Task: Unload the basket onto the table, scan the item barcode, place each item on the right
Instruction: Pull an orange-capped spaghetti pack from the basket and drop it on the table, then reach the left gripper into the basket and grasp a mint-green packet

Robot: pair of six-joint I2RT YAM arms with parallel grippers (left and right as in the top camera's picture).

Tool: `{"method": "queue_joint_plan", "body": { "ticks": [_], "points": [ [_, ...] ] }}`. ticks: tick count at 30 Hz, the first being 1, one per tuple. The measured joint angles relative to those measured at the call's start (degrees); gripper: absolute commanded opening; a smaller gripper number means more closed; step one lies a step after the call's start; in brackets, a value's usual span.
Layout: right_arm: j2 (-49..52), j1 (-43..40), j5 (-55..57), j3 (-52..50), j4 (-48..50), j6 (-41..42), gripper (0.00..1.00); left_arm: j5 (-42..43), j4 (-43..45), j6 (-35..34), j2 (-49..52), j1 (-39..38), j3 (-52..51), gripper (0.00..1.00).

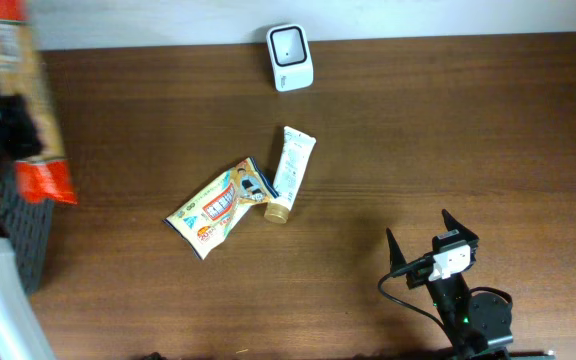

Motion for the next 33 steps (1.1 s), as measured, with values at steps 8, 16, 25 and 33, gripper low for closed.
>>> {"method": "queue_joint_plan", "body": {
  "ticks": [8, 16, 25, 33],
  "points": [
    [0.0, 0.02, 0.0, 0.0, 0.0, -0.04, 0.99, -0.92, -10.56, -1.25, 8.87, -18.97, -6.62, 0.0],
    [0.0, 0.02, 0.0, 0.0, 0.0, -0.02, 0.99, -3.15, -0.9, -1.64, 25.57, -26.38, -21.27, 0.0],
    [0.0, 0.0, 0.0, 0.0, 0.0, 0.0, 0.99, -2.16, 0.44, -1.81, 26.8, -27.28, -21.35, 1.0],
    [0.0, 0.02, 0.0, 0.0, 0.0, -0.02, 0.99, 14.58, -0.5, 0.24, 25.73, -25.29, 4.31, 0.99]
  ]
}}
